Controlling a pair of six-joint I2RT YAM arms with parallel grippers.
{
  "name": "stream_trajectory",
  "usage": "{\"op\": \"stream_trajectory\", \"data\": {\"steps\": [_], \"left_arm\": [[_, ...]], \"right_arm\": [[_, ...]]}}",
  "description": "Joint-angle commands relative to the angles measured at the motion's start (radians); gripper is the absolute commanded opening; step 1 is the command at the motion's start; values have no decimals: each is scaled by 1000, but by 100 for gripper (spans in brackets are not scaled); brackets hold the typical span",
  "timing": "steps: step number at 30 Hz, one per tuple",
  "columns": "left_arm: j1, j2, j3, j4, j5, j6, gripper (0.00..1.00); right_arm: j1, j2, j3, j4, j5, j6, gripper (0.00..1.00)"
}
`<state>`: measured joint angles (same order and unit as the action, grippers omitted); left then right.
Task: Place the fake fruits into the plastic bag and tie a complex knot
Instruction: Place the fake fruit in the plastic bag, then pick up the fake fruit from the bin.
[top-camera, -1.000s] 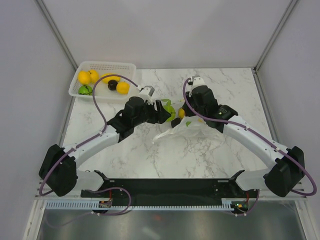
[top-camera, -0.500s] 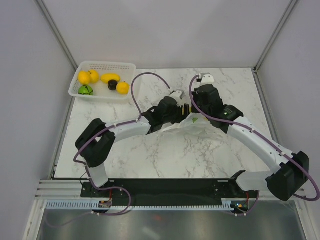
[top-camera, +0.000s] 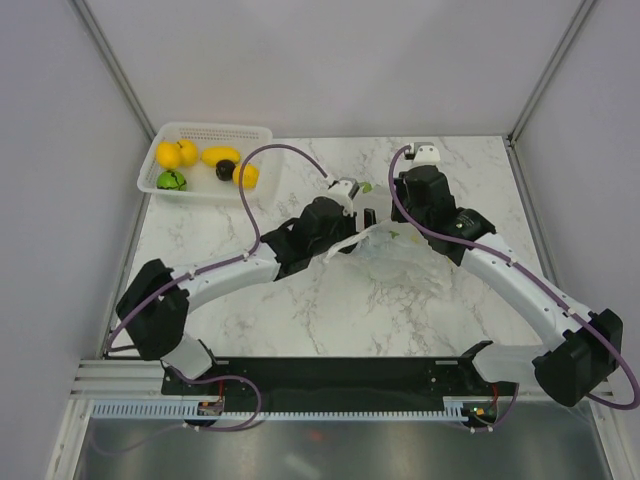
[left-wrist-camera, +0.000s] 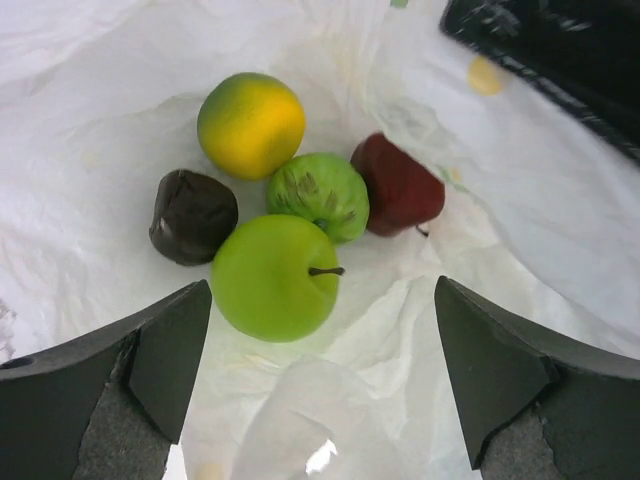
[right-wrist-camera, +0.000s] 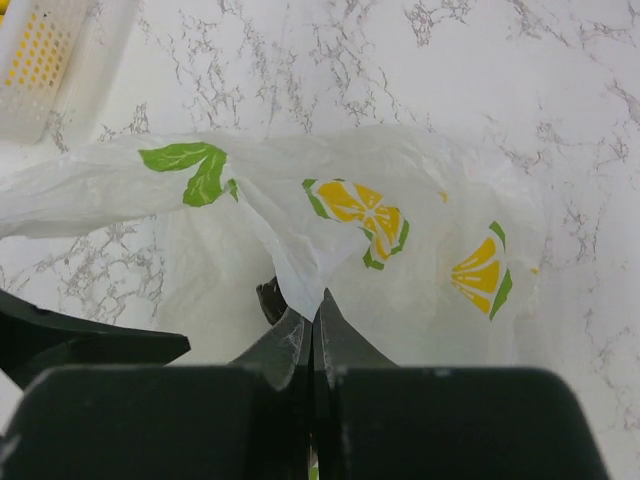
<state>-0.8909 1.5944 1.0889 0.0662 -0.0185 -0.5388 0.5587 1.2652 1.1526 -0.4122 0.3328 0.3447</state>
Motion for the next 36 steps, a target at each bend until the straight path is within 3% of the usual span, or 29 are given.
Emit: {"op": "stream_trajectory", "data": {"steps": [1,5,10,17,21,25,31,36], "left_arm": [[12,-102,14,-60,-52,11,99],[39,-190,-4,-144,-147,62,99],[245,-275,11,-239,-51,65,100],[510,-289,133,-420,-43,91,100],[697,-162,287,-486,-29,34,100],[751,142,623,-614,-161,46,100],[803,470,1033,-748,-208,155,98],[862,617,1134,-801,-190,166,98]], "right_arm": [[-8,-6,-8,16,-3,0,0],[-13,-16,-22,23,-21,-6,0],[-11,-13,-27,24,-58,-13,0],[-11,-15,-53,47,-83,-23,0],[-11,-9,-56,59,-97,-29,0],[-11,-12,-65,72,-118,-30,0],[-11,-18,-70,72,-118,-47,0],[-11,-21,-90,93,-120,-50,0]]}}
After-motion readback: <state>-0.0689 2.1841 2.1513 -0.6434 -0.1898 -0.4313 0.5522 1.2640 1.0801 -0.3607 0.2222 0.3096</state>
